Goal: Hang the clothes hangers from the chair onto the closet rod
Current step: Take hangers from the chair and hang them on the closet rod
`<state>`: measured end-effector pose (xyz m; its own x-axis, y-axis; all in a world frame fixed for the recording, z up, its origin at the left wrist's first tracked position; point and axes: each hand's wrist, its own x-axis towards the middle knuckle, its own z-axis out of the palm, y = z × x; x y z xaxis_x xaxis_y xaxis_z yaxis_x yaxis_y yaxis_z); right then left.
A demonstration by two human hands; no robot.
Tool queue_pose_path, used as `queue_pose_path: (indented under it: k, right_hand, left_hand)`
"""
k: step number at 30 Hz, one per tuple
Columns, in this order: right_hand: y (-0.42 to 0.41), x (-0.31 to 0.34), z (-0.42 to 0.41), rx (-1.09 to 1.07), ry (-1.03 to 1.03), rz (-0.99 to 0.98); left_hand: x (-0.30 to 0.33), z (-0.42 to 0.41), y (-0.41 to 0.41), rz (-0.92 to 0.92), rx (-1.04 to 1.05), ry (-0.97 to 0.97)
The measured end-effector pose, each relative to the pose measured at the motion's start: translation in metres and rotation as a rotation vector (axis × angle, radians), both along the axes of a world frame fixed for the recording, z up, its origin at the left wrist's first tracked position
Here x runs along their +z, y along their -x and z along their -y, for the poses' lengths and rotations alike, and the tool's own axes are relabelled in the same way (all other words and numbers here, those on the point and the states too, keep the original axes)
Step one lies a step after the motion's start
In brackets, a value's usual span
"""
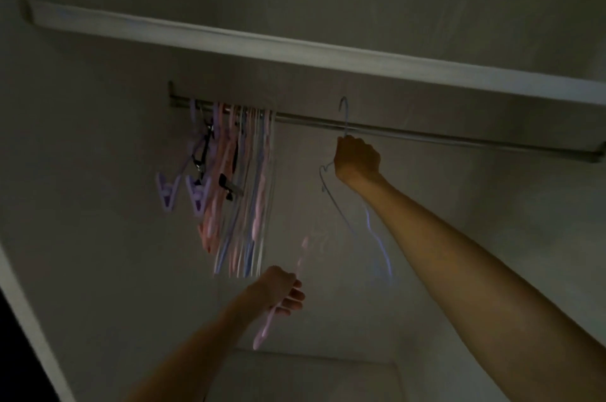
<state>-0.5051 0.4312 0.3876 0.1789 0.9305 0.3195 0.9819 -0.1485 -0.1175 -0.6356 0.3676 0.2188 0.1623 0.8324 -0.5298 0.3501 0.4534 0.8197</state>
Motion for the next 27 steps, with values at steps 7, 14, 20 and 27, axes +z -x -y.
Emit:
queue_pose_path:
  k: [7,14,20,27]
  right_hand:
    - [0.024,-0.028,-0.025,-0.033,0.121,0.000]
    - [0.022,-0.018,-0.022,0.011,0.063,-0.051]
    - [0.004,0.013,-0.024,0.279,-0.008,-0.329]
    - [0.048,0.016,-0.028,0.454,0.230,-0.477]
  left_hand:
    - [-0.009,-0.006,0.005,0.006,-0.051,0.039]
    - [-0.010,-0.001,0.015,-0.009,-0.083,0.024]
    - [-0.020,0.007,0.033,-0.023,-0.111,0.083]
    - [-0.020,0.011,0.043,-0.011,-0.085,0.065]
